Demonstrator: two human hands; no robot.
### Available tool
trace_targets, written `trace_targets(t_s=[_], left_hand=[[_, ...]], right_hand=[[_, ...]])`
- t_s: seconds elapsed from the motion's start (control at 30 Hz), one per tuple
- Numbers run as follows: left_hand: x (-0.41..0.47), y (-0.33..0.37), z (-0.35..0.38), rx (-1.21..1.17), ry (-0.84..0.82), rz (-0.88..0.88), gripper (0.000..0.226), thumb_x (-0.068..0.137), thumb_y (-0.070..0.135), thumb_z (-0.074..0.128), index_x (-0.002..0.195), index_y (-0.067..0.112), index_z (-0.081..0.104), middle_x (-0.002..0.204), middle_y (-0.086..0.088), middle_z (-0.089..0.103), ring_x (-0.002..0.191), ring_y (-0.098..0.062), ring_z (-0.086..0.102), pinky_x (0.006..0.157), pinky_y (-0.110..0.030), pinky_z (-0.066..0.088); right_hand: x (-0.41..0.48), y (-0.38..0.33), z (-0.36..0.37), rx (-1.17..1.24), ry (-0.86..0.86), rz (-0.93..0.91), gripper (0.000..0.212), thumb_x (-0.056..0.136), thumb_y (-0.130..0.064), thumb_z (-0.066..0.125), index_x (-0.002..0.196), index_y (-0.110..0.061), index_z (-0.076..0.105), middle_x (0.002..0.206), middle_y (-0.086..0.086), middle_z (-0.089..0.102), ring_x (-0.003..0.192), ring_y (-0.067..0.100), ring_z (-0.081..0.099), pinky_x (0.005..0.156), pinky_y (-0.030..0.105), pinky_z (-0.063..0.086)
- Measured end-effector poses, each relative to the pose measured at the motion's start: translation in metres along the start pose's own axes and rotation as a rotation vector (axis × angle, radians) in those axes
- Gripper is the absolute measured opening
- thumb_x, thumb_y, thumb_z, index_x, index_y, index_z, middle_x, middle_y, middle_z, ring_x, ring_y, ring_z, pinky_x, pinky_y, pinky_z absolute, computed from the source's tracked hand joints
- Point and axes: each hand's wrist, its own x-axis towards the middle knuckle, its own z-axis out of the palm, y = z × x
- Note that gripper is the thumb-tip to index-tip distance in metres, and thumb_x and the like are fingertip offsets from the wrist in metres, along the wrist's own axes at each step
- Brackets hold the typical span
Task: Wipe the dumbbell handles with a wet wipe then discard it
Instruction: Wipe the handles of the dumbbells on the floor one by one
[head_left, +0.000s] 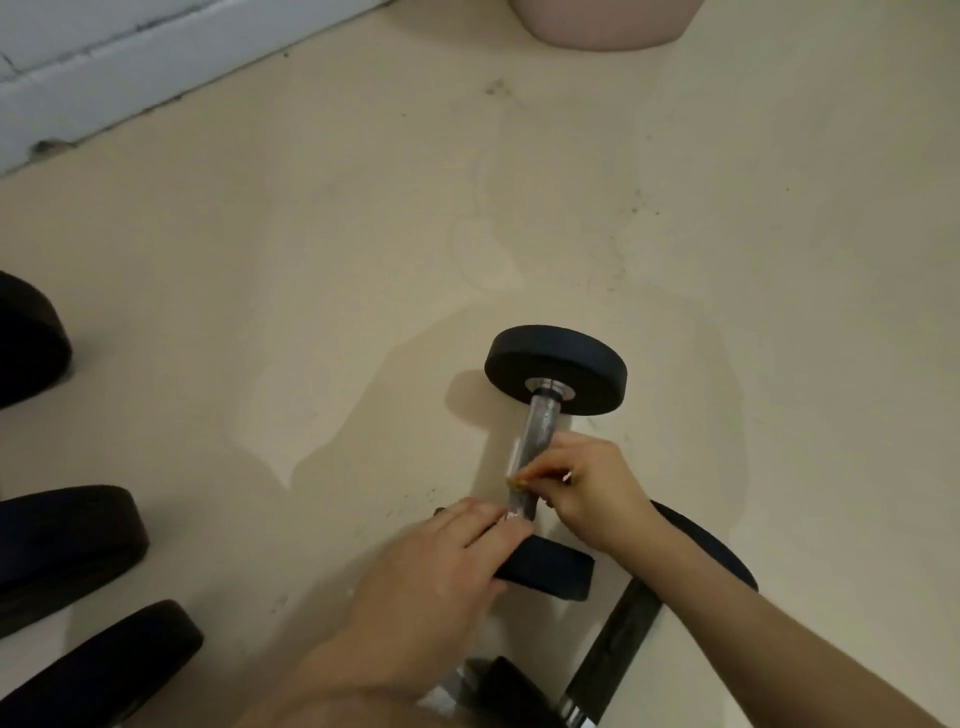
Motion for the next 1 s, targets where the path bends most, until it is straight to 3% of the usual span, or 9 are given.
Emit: trace_targets(t_s=[0.07, 0.13, 0.2, 0.27, 0.43, 0.6, 0.73, 0.9, 1.0], left_hand=[[0.005, 0.003, 0.002, 0.026, 0.027, 0.04, 0.053, 0.076, 0.037, 0.074, 0.125, 0.037, 0.052, 0.124, 0.008, 0.06, 0.108, -0.015, 0.061, 0.079, -0.033, 0.056], [0.009, 0.005, 0.011, 0.053, 0.04, 0.076, 0.055, 0.068, 0.04, 0.08, 0.118, 0.037, 0.058, 0.109, 0.005, 0.067, 0.093, -0.017, 0.065, 0.07, -0.032, 0.055], [0.013, 0.007, 0.014, 0.097, 0.034, 0.123, 0.055, 0.065, 0.045, 0.08, 0.116, 0.038, 0.059, 0.102, 0.008, 0.068, 0.086, -0.013, 0.066, 0.066, -0.03, 0.054], [0.019, 0.006, 0.015, 0.098, 0.029, 0.148, 0.054, 0.063, 0.051, 0.075, 0.113, 0.04, 0.058, 0.099, 0.012, 0.068, 0.082, -0.011, 0.065, 0.065, -0.029, 0.054], [0.024, 0.001, 0.02, 0.075, 0.065, 0.18, 0.057, 0.063, 0.049, 0.078, 0.116, 0.036, 0.06, 0.102, 0.016, 0.069, 0.082, -0.009, 0.066, 0.068, -0.03, 0.057], [0.027, 0.001, 0.025, 0.032, 0.039, 0.257, 0.056, 0.071, 0.046, 0.073, 0.122, 0.038, 0.052, 0.105, 0.007, 0.065, 0.086, -0.013, 0.063, 0.069, -0.031, 0.055], [0.027, 0.004, 0.028, 0.013, 0.106, 0.297, 0.056, 0.068, 0.035, 0.08, 0.118, 0.032, 0.055, 0.095, 0.003, 0.059, 0.08, -0.013, 0.055, 0.066, -0.027, 0.05], [0.021, -0.005, 0.026, -0.088, 0.118, 0.246, 0.057, 0.068, 0.026, 0.082, 0.116, 0.036, 0.052, 0.097, 0.004, 0.057, 0.082, -0.013, 0.054, 0.067, -0.032, 0.052], [0.014, -0.017, 0.02, -0.148, 0.134, 0.177, 0.051, 0.073, 0.02, 0.077, 0.115, 0.035, 0.052, 0.098, 0.006, 0.055, 0.083, -0.014, 0.054, 0.068, -0.034, 0.052]], right_hand=[[0.023, 0.015, -0.013, -0.091, 0.162, 0.06, 0.013, 0.084, -0.013, 0.068, 0.092, -0.018, 0.076, 0.086, -0.001, 0.062, 0.079, 0.015, 0.059, 0.073, 0.03, 0.052], [0.022, 0.018, -0.015, -0.102, 0.247, 0.123, 0.014, 0.084, -0.013, 0.067, 0.093, -0.017, 0.076, 0.089, -0.001, 0.063, 0.081, 0.016, 0.059, 0.075, 0.029, 0.051], [-0.003, 0.011, -0.009, -0.091, 0.111, 0.052, 0.014, 0.085, -0.015, 0.066, 0.095, -0.018, 0.075, 0.094, -0.002, 0.066, 0.086, 0.014, 0.06, 0.081, 0.029, 0.052], [-0.009, 0.004, -0.013, -0.135, -0.059, -0.005, 0.016, 0.087, -0.017, 0.063, 0.097, -0.019, 0.075, 0.097, -0.002, 0.068, 0.089, 0.014, 0.06, 0.083, 0.029, 0.051], [0.018, 0.014, -0.017, -0.254, 0.14, 0.116, 0.018, 0.087, -0.013, 0.062, 0.1, -0.016, 0.074, 0.102, 0.001, 0.063, 0.091, 0.02, 0.06, 0.079, 0.026, 0.047], [-0.006, 0.015, -0.021, -0.243, -0.134, -0.014, 0.019, 0.086, -0.015, 0.062, 0.101, -0.02, 0.074, 0.101, 0.0, 0.067, 0.092, 0.02, 0.061, 0.083, 0.033, 0.05], [0.021, 0.028, -0.021, -0.392, 0.191, 0.077, 0.022, 0.083, -0.011, 0.064, 0.103, -0.016, 0.072, 0.099, 0.002, 0.063, 0.087, 0.022, 0.061, 0.074, 0.026, 0.047], [-0.02, 0.013, -0.016, -0.126, -0.186, -0.059, 0.013, 0.081, -0.014, 0.07, 0.091, -0.019, 0.077, 0.082, -0.007, 0.063, 0.075, 0.008, 0.056, 0.07, 0.021, 0.047], [0.015, 0.016, -0.02, -0.294, -0.052, -0.034, 0.017, 0.085, -0.013, 0.065, 0.099, -0.018, 0.074, 0.094, 0.0, 0.062, 0.085, 0.019, 0.059, 0.074, 0.027, 0.047]])
